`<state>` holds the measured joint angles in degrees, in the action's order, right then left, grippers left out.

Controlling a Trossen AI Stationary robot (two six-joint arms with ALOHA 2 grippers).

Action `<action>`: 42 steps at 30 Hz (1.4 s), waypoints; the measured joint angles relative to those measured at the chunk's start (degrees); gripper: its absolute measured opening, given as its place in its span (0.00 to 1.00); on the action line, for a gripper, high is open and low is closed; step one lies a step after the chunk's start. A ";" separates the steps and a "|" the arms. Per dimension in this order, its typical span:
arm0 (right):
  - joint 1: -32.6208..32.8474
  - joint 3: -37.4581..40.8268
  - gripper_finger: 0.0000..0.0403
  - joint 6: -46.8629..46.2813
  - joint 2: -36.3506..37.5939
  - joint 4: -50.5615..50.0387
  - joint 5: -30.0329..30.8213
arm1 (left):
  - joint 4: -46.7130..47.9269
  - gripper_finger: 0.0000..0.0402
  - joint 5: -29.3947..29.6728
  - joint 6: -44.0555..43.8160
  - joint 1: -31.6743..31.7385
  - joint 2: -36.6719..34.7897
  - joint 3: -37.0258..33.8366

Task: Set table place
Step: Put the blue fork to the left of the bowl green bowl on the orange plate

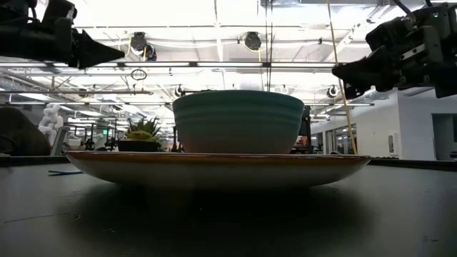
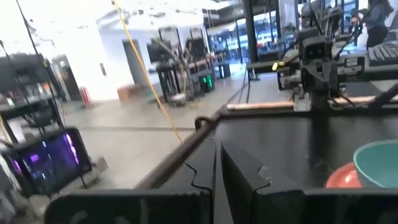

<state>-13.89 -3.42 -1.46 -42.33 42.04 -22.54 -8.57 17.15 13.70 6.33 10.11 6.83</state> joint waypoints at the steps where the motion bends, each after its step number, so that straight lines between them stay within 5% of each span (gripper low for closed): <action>1: 0.00 0.00 0.01 0.31 0.00 0.23 -0.16 | -0.80 0.08 0.00 0.94 0.01 0.00 0.00; 14: 0.00 0.04 0.01 14.05 0.00 3.35 -0.15 | -6.15 0.08 -0.02 5.66 0.01 0.01 0.00; 19: -0.28 0.04 0.01 7.95 0.00 3.19 1.34 | -4.99 0.08 -0.02 5.63 0.02 0.02 0.00; 32: -0.28 0.07 0.01 5.56 -0.24 -0.44 1.46 | 13.53 0.08 -0.93 -23.91 0.00 0.02 0.00; 42: -0.28 0.07 0.01 5.16 -0.24 -0.04 1.46 | 20.57 0.08 -11.62 -35.39 -0.09 0.70 -1.32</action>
<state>-14.17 -3.35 3.70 -42.57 42.00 -21.08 11.99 5.53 -21.69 6.24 10.81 5.51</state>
